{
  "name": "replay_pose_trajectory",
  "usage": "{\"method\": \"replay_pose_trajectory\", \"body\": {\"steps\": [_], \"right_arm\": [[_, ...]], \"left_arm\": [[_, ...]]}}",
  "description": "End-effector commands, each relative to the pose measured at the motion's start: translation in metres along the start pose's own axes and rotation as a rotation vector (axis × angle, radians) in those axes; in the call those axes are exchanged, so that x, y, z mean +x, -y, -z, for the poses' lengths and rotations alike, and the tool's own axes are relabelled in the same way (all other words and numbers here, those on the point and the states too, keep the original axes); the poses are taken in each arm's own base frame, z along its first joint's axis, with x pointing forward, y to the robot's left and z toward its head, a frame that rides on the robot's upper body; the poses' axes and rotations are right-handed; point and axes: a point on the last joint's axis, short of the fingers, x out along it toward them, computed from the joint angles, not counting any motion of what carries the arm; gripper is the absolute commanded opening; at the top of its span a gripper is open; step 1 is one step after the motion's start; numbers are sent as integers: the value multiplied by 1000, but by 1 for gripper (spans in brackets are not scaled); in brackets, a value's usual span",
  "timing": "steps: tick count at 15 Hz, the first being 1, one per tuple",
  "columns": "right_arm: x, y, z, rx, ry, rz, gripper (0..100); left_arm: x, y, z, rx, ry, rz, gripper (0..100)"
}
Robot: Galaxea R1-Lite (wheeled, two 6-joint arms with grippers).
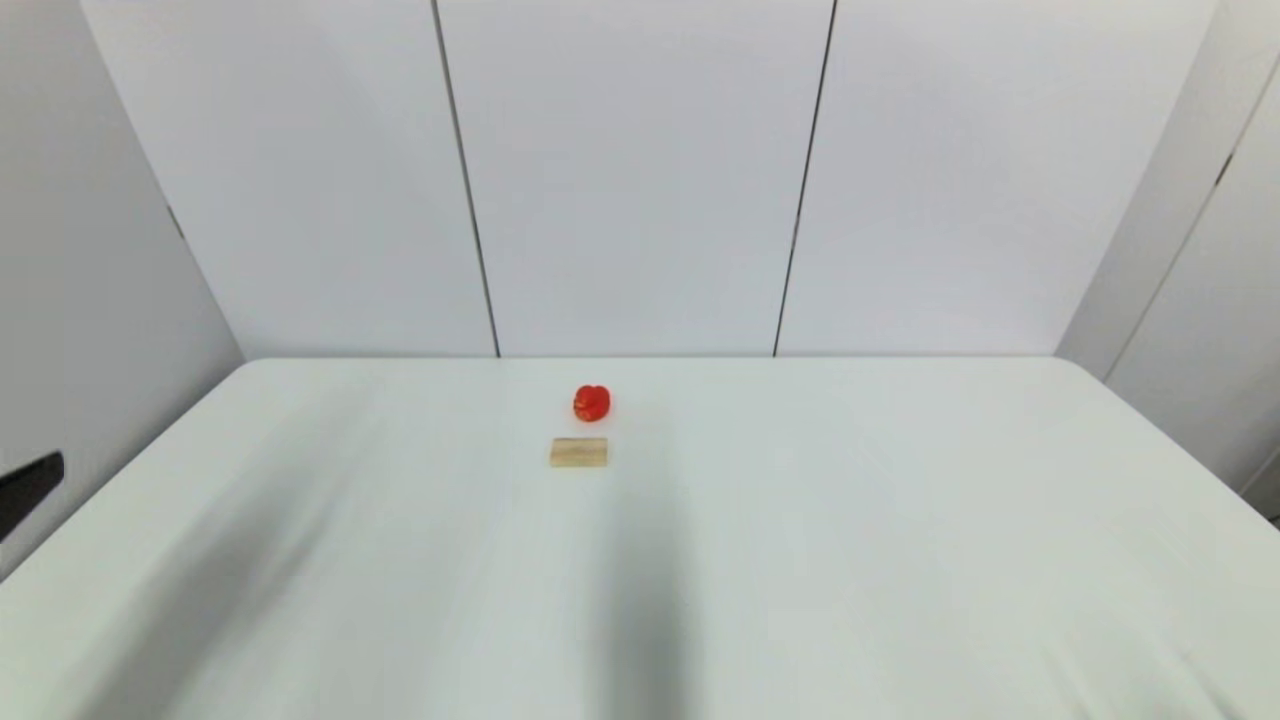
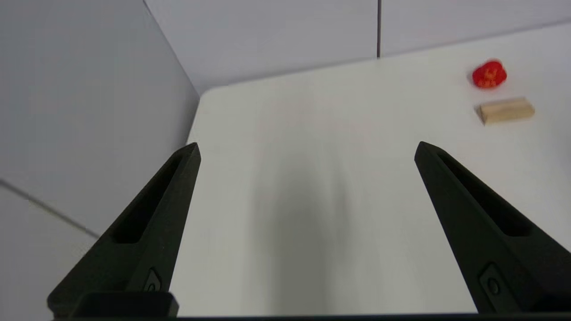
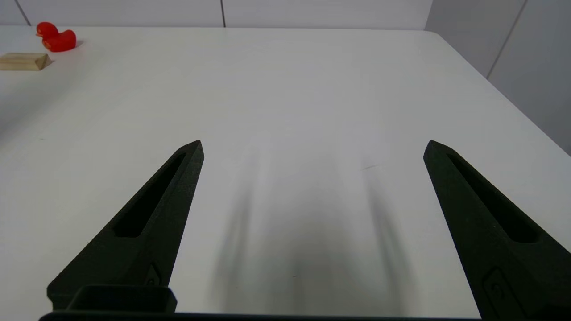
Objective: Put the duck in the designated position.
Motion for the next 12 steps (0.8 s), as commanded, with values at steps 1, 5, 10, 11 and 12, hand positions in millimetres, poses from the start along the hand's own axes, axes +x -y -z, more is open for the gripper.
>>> {"method": "replay_pose_trajectory", "body": {"steps": [1, 5, 10, 11, 12], "right_arm": [[0, 0, 0, 0, -1, -1, 100], [0, 0, 0, 0, -1, -1, 100], [0, 0, 0, -1, -1, -1, 100], [0, 0, 0, -1, -1, -1, 100], [0, 0, 0, -1, -1, -1, 100]], "left_arm": [[-44, 17, 75, -10, 60, -15, 100], [-50, 26, 117, -19, 62, -14, 100], [-43, 38, 163, -70, 120, -10, 100], [-43, 38, 164, -79, 139, -7, 100], [-44, 38, 165, -85, 139, -5, 100]]}}
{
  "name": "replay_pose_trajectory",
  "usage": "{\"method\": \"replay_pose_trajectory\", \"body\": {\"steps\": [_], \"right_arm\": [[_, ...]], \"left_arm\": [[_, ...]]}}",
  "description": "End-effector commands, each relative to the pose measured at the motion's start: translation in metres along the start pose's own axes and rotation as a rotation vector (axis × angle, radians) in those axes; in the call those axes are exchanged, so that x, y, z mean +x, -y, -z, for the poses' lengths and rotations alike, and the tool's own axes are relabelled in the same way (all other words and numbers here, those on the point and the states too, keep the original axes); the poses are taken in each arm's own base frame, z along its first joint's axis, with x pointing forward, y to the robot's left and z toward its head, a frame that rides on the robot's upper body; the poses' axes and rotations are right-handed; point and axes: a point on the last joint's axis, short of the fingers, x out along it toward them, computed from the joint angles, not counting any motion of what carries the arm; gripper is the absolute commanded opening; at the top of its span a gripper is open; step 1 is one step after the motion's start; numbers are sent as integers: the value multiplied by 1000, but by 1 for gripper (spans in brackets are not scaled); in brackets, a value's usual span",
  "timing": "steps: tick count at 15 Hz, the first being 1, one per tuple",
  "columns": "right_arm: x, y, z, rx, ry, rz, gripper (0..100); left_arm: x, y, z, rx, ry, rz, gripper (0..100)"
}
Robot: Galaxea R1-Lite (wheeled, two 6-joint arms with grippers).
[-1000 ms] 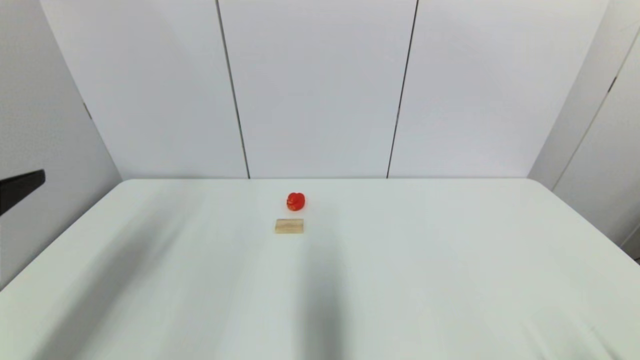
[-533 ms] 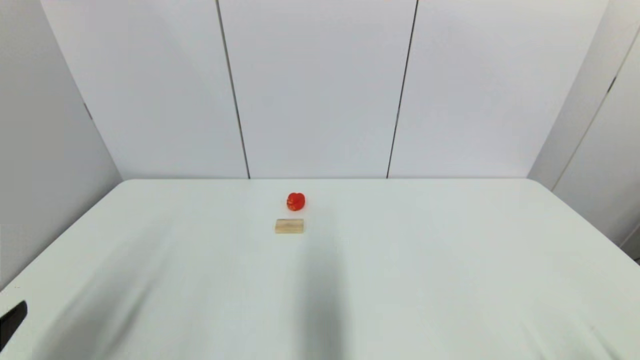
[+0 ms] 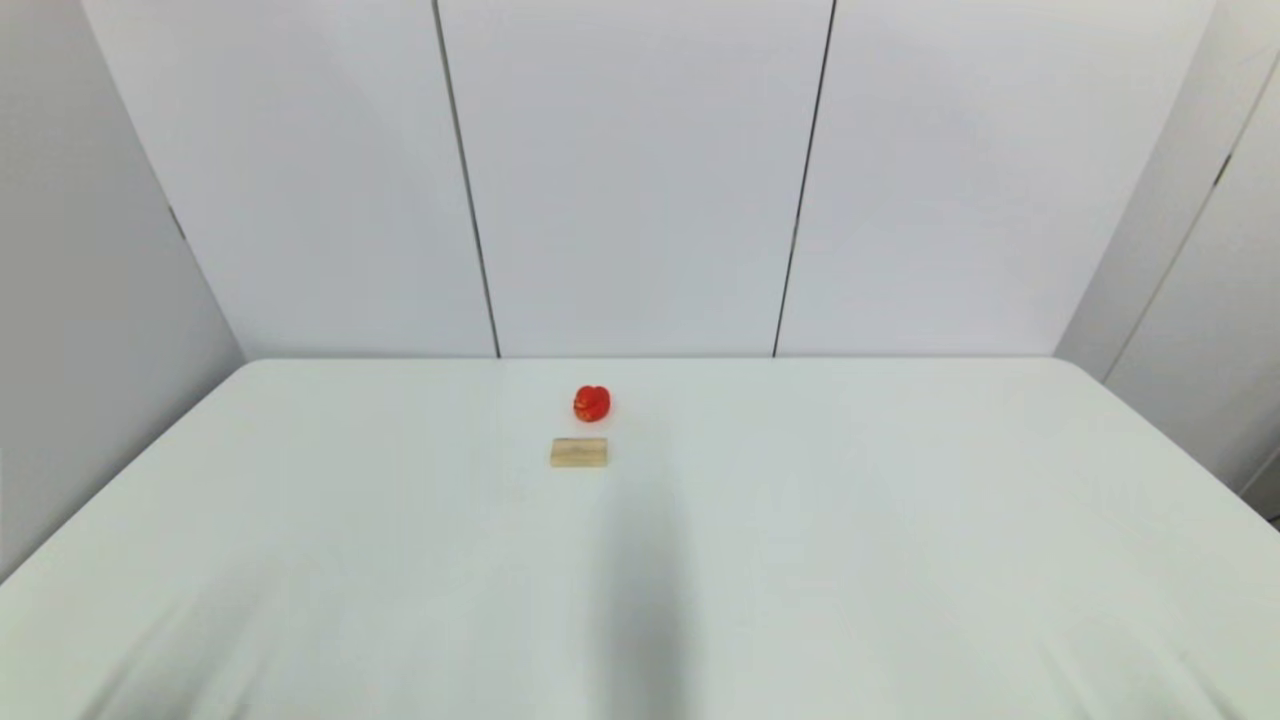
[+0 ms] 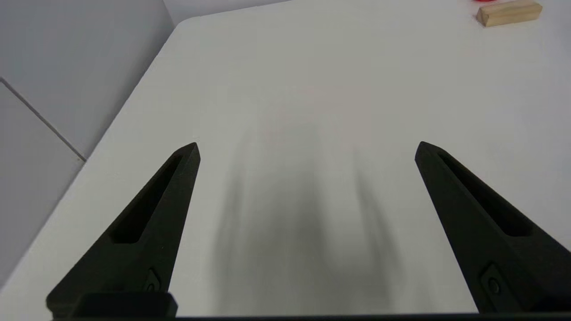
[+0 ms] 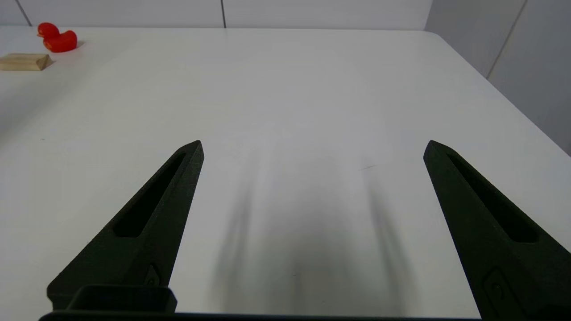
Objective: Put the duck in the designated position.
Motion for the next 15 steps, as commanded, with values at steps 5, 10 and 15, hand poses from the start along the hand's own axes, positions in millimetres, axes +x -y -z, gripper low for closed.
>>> {"method": "replay_pose_trajectory", "body": {"steps": [5, 10, 15], "right_arm": [[0, 0, 0, 0, -1, -1, 100], [0, 0, 0, 0, -1, -1, 100], [0, 0, 0, 0, -1, -1, 100]], "left_arm": [[-7, 4, 20, -38, 66, 35, 100], [-7, 4, 20, -64, 68, 31, 100], [-7, 4, 20, -69, 67, 31, 100]]}}
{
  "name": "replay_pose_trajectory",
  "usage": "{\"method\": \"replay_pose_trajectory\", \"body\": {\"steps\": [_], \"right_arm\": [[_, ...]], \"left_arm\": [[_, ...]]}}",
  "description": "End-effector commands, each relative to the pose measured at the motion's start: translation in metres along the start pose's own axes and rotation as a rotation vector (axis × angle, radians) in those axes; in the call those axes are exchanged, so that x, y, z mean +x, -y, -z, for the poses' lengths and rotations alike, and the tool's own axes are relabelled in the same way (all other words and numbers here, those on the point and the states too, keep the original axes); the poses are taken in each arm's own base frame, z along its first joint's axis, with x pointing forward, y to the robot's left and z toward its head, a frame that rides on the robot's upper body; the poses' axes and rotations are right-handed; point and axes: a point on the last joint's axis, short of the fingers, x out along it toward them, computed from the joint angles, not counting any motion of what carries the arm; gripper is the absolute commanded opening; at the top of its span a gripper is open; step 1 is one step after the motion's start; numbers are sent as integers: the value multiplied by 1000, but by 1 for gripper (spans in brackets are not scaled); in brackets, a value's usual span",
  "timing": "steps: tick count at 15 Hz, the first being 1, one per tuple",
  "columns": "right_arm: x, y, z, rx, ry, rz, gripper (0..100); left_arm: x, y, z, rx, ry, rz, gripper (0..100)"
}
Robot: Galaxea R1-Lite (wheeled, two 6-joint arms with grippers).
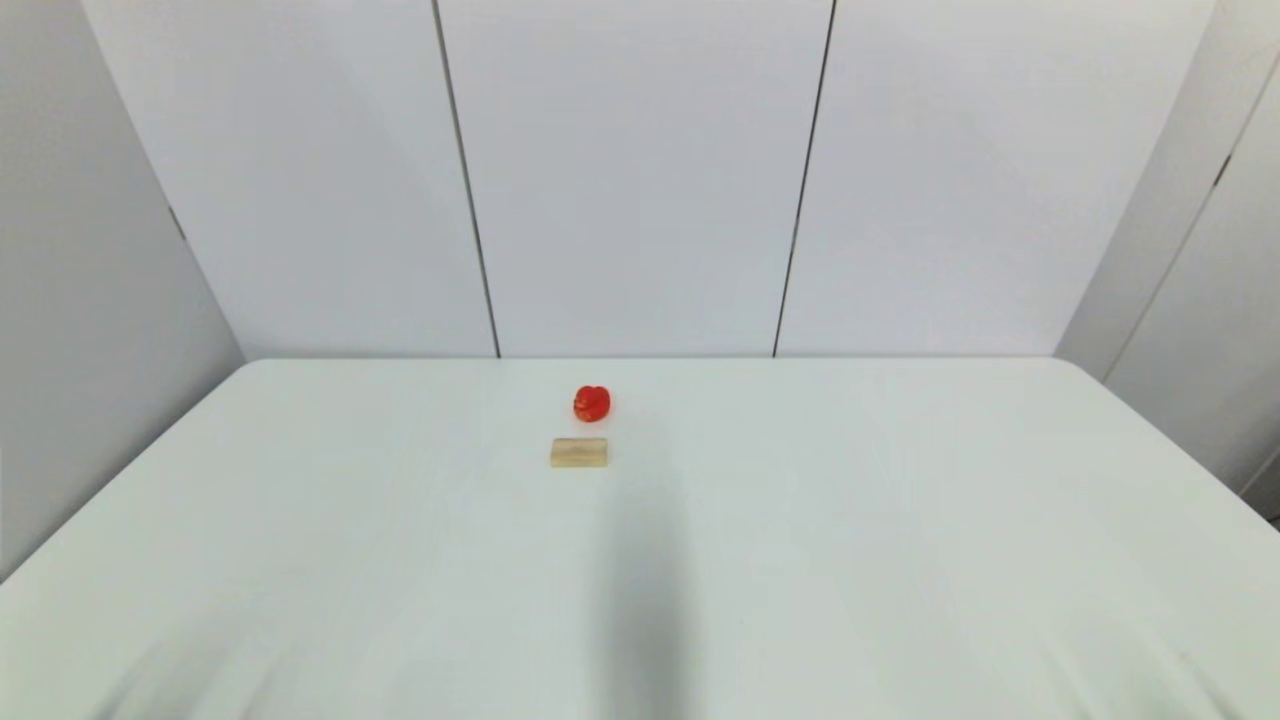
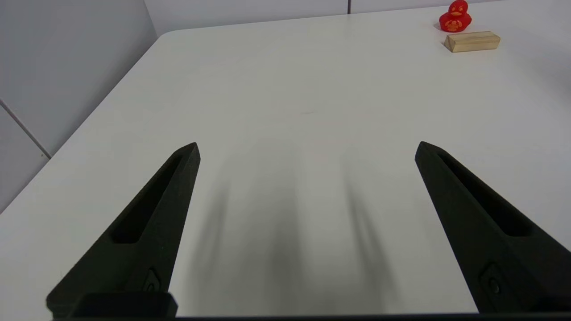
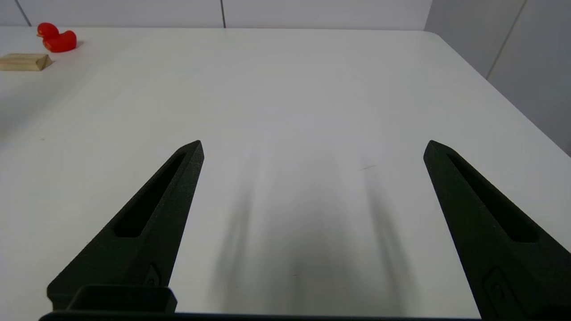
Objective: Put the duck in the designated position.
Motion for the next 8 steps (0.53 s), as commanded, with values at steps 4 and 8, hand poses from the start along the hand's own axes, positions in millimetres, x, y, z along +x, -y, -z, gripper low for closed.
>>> {"method": "replay_pose_trajectory", "body": {"steps": [4, 8], "right_arm": [[0, 0, 0, -2, 0, 0, 100], [0, 0, 0, 0, 0, 0, 100]], "left_arm": [[0, 0, 0, 1, -2, -1, 100], [0, 0, 0, 1, -2, -1, 100]]}}
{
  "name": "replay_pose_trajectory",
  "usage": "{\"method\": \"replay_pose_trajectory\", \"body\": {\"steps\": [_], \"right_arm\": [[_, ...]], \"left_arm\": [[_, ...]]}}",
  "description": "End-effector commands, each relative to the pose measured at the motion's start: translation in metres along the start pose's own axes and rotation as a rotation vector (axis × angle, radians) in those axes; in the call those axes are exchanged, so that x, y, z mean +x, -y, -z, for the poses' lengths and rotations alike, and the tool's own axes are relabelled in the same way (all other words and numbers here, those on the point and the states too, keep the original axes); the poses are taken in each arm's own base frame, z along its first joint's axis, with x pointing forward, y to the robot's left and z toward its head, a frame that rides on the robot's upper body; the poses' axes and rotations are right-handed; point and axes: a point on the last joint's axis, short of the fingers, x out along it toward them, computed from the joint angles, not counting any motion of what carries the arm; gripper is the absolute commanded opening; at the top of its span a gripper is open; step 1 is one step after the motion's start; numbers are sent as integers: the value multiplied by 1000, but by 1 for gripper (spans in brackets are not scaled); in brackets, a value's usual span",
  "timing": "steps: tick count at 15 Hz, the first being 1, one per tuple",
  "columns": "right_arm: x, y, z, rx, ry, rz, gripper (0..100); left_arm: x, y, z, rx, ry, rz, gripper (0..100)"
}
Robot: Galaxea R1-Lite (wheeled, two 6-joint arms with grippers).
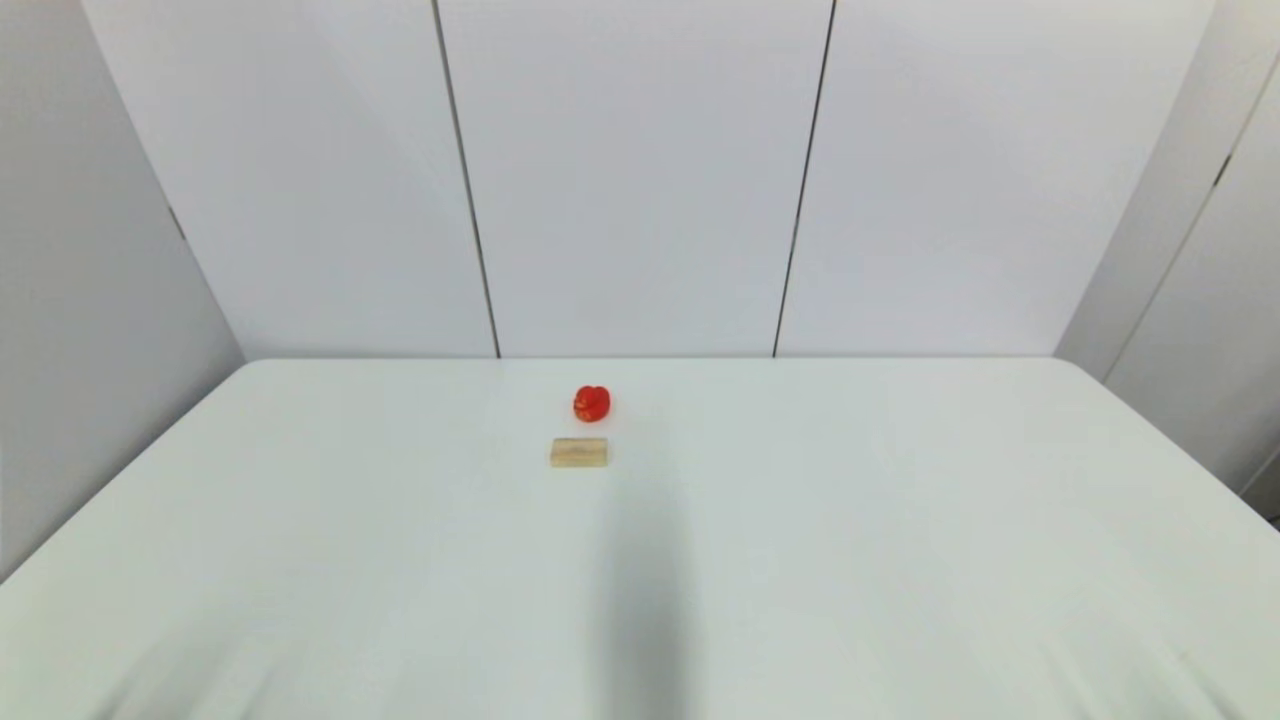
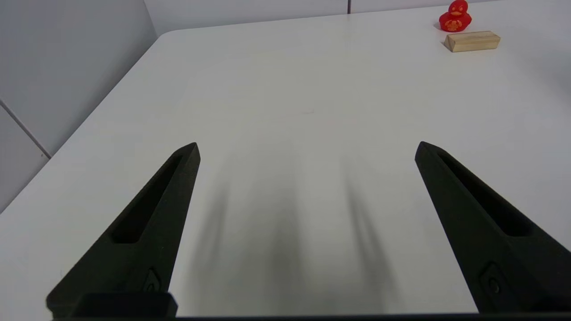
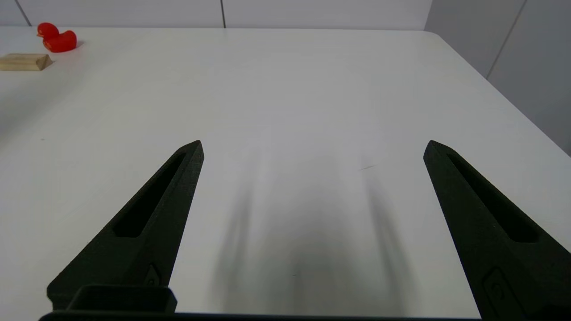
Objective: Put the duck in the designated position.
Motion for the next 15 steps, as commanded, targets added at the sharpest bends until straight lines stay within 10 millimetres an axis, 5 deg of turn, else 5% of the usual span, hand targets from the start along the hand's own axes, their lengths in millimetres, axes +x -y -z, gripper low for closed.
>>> {"method": "replay_pose_trajectory", "body": {"steps": [1, 15], "right_arm": [[0, 0, 0, 0, -1, 0, 100], [0, 0, 0, -6, -1, 0, 100]], "left_arm": [[0, 0, 0, 0, -2, 1, 100], [0, 0, 0, 0, -2, -1, 100]]}}
